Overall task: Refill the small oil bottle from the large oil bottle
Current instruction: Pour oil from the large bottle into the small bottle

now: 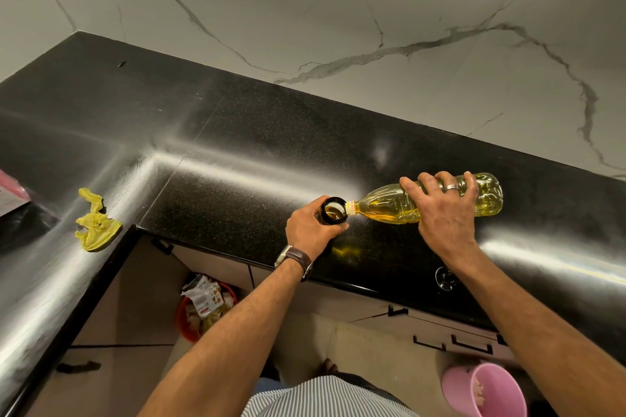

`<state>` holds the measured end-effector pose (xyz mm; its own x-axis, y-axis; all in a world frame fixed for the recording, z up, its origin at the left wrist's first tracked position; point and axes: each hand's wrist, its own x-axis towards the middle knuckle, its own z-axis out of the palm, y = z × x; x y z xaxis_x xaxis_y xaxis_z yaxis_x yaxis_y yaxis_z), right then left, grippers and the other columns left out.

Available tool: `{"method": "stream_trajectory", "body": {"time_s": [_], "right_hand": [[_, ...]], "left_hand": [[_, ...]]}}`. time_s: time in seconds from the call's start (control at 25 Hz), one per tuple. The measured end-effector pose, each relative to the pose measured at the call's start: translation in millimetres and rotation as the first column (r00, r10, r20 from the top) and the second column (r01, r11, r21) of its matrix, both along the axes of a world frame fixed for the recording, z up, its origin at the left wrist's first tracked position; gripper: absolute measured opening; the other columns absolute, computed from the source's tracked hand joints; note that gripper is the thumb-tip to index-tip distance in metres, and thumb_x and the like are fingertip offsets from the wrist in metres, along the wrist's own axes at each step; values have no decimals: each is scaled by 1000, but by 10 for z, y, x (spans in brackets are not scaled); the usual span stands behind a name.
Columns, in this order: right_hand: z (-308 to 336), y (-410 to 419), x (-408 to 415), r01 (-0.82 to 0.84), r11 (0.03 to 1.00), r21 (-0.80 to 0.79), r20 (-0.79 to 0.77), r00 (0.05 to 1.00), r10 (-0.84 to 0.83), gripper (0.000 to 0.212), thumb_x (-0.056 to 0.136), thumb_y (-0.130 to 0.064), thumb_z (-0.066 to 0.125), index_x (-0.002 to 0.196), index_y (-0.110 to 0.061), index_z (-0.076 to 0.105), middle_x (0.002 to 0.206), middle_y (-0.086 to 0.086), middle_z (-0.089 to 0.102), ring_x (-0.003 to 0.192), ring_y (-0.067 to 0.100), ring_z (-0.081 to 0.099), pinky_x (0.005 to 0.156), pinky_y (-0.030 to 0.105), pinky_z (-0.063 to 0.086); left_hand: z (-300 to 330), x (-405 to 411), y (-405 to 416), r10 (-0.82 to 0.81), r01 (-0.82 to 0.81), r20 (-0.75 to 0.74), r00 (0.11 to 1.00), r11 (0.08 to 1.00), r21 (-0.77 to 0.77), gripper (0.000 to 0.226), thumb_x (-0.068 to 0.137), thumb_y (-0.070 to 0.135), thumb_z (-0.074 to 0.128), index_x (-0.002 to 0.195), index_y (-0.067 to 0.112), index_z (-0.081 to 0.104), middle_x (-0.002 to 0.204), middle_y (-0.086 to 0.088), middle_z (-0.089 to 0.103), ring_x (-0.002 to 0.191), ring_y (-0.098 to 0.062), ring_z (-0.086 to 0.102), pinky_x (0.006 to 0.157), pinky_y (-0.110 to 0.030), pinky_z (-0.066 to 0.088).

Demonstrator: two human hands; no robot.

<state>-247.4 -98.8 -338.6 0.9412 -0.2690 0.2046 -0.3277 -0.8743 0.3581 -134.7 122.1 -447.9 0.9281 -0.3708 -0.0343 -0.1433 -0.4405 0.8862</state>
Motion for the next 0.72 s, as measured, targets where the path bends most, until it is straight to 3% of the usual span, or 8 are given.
{"method": "stream_trajectory", "body": {"time_s": [0.56, 0.72], "right_hand": [[38, 16, 10, -12, 1000, -10, 2, 1000, 12, 78, 77, -11, 82, 146, -30, 52, 139, 11, 62, 130, 40, 52, 114, 67, 24], [51, 29, 17, -14, 1000, -14, -1, 1000, 14, 80, 74, -8, 82, 145, -30, 53, 139, 12, 62, 130, 41, 52, 114, 67, 24]], "left_hand": [[3, -9, 1, 6, -6, 0, 1000, 1000, 3, 60, 65, 54, 91, 120, 39, 71, 104, 16, 77, 100, -5, 69, 89, -37, 59], [-7, -9, -3, 8, -8, -9, 1000, 1000, 21, 67, 61, 64, 85, 122, 40, 70, 105, 17, 76, 102, -5, 69, 91, -38, 59]]}}
